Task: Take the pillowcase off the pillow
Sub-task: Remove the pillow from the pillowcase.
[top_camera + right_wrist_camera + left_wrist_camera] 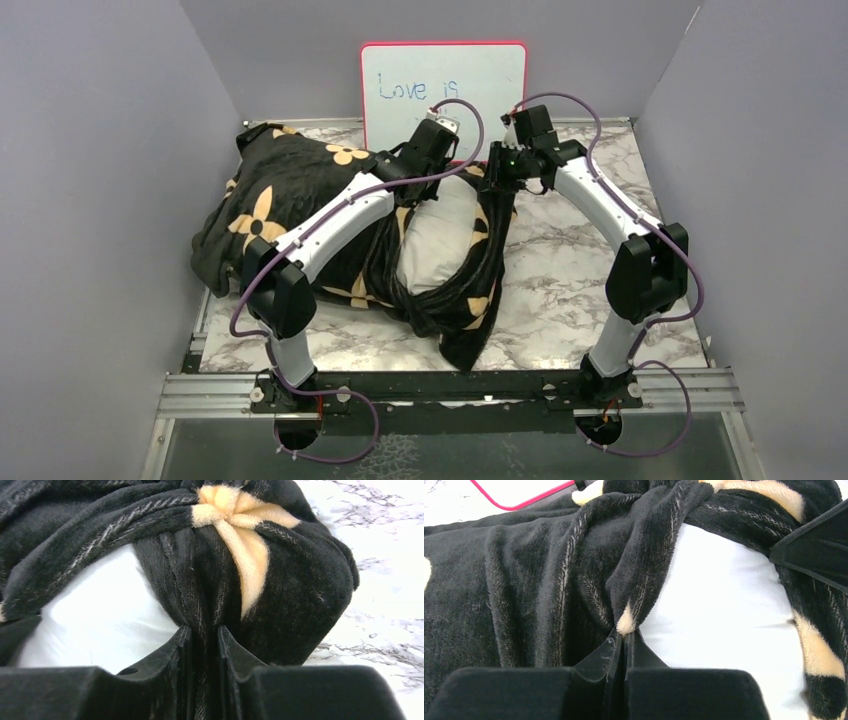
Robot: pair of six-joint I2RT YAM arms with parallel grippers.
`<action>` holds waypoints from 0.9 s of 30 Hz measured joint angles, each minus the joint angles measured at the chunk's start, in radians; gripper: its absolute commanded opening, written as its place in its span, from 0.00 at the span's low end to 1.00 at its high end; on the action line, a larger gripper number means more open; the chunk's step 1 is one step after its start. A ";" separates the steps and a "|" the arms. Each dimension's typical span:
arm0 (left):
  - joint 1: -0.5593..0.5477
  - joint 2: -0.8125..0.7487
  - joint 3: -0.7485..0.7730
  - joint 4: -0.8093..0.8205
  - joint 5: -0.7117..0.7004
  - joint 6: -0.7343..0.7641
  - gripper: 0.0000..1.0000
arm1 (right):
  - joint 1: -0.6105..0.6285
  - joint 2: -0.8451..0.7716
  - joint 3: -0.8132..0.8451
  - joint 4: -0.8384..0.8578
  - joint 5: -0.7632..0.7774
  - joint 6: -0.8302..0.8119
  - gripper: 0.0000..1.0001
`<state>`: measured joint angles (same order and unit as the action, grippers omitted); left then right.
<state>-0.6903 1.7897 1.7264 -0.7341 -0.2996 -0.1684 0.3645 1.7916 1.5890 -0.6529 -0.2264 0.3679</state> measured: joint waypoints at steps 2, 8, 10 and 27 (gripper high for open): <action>0.006 -0.005 -0.007 0.004 -0.010 -0.001 0.00 | -0.003 0.000 -0.002 0.000 0.026 0.001 0.11; 0.084 -0.077 -0.086 0.034 0.001 0.006 0.00 | -0.135 -0.016 -0.130 0.071 -0.011 0.041 0.00; 0.148 -0.110 -0.113 0.053 0.061 0.003 0.00 | -0.221 -0.016 -0.186 0.099 -0.135 0.072 0.00; 0.164 -0.173 -0.190 0.103 0.336 0.034 0.59 | -0.325 -0.239 -0.282 0.040 -0.356 0.012 0.66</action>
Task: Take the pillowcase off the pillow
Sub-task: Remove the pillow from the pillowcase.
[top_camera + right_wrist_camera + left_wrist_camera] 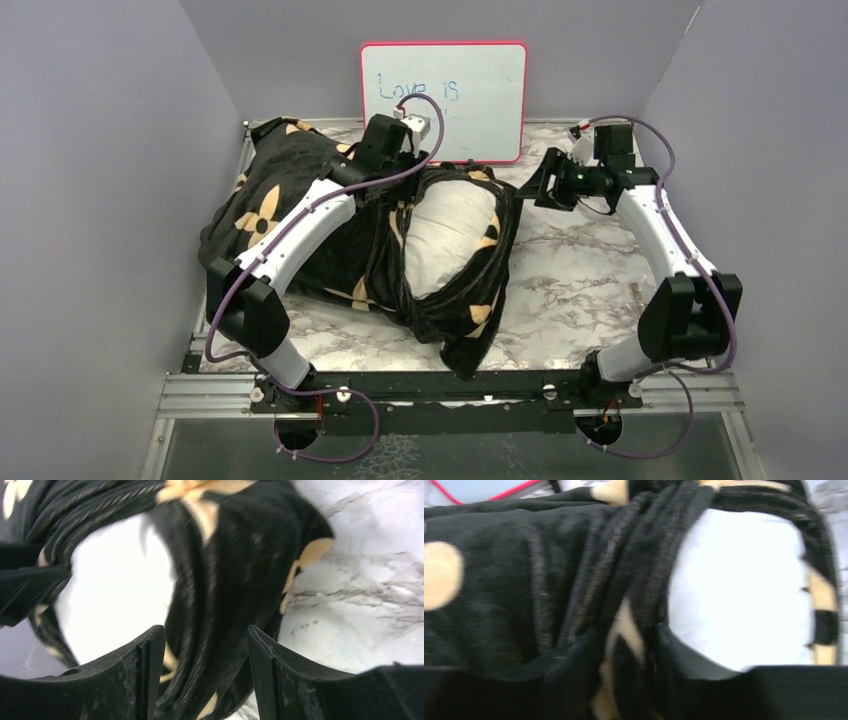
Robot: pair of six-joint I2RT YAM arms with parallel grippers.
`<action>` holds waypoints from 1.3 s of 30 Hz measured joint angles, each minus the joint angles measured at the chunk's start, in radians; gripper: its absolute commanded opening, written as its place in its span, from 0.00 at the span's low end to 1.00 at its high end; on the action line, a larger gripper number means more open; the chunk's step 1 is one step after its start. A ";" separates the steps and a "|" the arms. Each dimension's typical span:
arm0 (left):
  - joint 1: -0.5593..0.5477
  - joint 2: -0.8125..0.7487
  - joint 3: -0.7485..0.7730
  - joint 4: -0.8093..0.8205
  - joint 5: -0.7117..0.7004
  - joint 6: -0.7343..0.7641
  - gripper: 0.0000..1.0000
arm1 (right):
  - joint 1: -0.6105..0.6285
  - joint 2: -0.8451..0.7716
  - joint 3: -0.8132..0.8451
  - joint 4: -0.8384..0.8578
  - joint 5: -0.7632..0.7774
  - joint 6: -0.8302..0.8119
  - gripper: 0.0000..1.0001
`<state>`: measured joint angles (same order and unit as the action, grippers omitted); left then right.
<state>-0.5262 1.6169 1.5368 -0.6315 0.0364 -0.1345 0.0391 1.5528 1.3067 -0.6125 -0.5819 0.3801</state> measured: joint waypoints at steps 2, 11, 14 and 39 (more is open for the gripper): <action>-0.024 -0.004 0.005 -0.002 0.001 -0.001 0.69 | 0.020 -0.075 -0.033 -0.003 -0.016 -0.004 0.68; -0.249 -0.075 0.047 -0.037 -0.157 -0.004 0.75 | 0.217 -0.344 -0.348 -0.003 -0.071 0.105 0.72; -0.341 -0.132 0.025 -0.036 -0.212 -0.025 0.76 | 0.279 -0.409 -0.410 -0.001 -0.070 0.164 0.73; -0.498 -0.233 -0.277 -0.026 -0.297 -0.175 0.76 | 0.499 -0.393 -0.531 0.110 0.199 0.491 0.00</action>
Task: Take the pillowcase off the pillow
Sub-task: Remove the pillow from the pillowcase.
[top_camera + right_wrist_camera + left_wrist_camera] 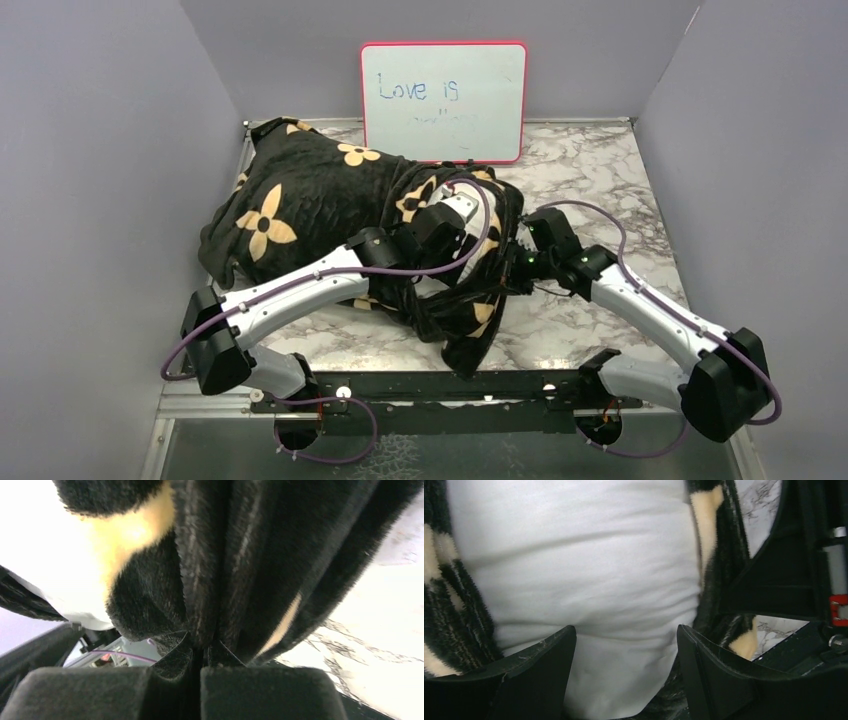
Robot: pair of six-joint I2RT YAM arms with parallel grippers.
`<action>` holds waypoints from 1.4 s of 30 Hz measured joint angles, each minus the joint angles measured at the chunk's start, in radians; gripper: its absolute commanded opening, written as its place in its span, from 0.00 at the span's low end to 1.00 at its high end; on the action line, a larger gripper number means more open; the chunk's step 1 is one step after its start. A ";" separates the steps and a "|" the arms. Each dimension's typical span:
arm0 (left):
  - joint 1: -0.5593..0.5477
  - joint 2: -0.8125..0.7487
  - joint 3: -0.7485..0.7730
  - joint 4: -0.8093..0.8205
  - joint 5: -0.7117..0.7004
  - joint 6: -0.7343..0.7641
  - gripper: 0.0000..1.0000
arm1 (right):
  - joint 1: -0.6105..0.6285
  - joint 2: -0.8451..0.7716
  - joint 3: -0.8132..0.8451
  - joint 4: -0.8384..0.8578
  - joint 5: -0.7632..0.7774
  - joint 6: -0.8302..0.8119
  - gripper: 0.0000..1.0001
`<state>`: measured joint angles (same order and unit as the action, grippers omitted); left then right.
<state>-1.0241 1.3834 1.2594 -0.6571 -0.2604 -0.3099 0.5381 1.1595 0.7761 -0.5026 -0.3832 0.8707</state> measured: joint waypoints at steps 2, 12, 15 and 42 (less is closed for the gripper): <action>-0.002 0.019 -0.009 0.011 -0.015 -0.002 0.76 | 0.001 -0.043 -0.030 -0.011 0.031 0.000 0.00; -0.007 0.127 -0.056 0.054 -0.035 0.010 0.07 | 0.003 -0.086 -0.098 -0.015 0.055 -0.013 0.18; -0.007 0.133 -0.069 0.073 -0.036 0.005 0.00 | 0.003 -0.073 -0.061 -0.029 0.044 -0.036 0.26; 0.025 0.038 -0.191 0.220 -0.036 -0.080 0.00 | 0.001 -0.064 -0.035 -0.045 0.133 0.037 0.00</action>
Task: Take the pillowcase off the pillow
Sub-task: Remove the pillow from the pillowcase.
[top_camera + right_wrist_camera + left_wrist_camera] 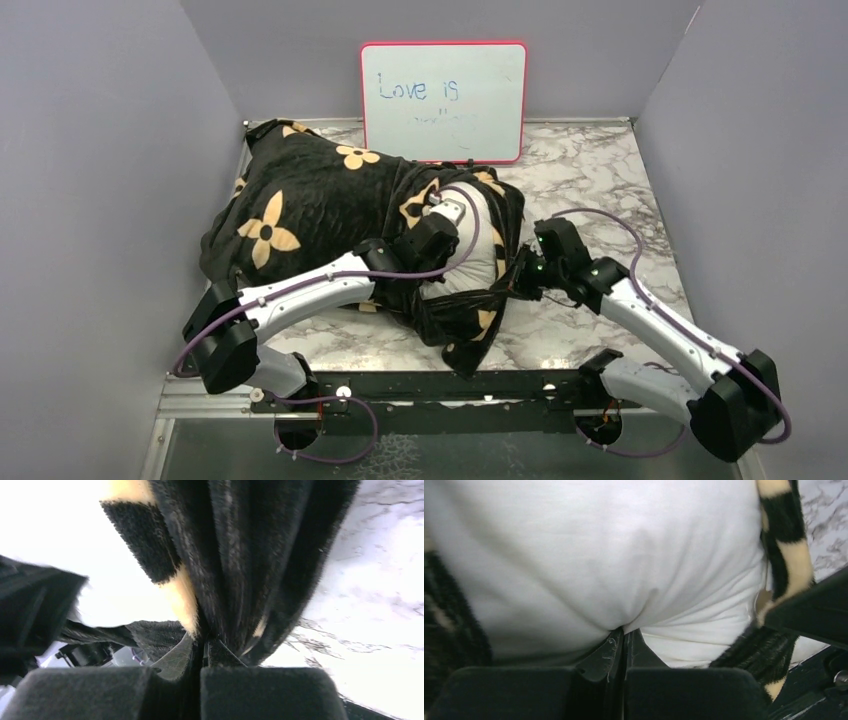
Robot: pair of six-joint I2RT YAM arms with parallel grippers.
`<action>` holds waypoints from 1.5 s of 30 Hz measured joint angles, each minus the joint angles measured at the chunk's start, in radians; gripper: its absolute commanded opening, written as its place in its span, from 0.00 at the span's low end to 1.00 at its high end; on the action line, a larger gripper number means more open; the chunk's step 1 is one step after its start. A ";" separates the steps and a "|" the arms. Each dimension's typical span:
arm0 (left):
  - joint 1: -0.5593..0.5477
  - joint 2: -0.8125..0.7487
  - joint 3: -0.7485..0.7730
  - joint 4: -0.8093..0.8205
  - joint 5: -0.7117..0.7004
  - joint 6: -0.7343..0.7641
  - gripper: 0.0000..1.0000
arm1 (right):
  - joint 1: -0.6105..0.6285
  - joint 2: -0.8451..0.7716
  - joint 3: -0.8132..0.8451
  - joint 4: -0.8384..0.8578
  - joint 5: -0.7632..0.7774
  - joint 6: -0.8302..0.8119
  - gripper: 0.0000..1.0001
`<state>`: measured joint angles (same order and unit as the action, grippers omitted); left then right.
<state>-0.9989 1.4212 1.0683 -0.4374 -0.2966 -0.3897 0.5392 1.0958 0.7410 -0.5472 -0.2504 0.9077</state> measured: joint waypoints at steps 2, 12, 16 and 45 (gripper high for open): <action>0.040 -0.013 -0.005 0.004 0.039 -0.018 0.00 | -0.007 -0.080 -0.063 0.011 0.022 0.003 0.00; 0.135 -0.080 -0.058 0.098 0.356 -0.012 0.75 | -0.079 0.091 -0.137 0.189 -0.106 0.000 0.00; 0.018 -0.028 0.017 0.063 0.328 0.033 0.81 | -0.083 0.087 -0.159 0.226 -0.126 0.006 0.00; -0.119 0.325 0.282 -0.190 -0.098 0.037 0.00 | -0.084 -0.034 -0.283 0.334 -0.114 0.043 0.00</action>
<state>-1.1179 1.7458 1.3502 -0.6273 -0.3943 -0.3531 0.4557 1.0622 0.4580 -0.2134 -0.3649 0.9504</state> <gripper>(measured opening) 0.131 0.016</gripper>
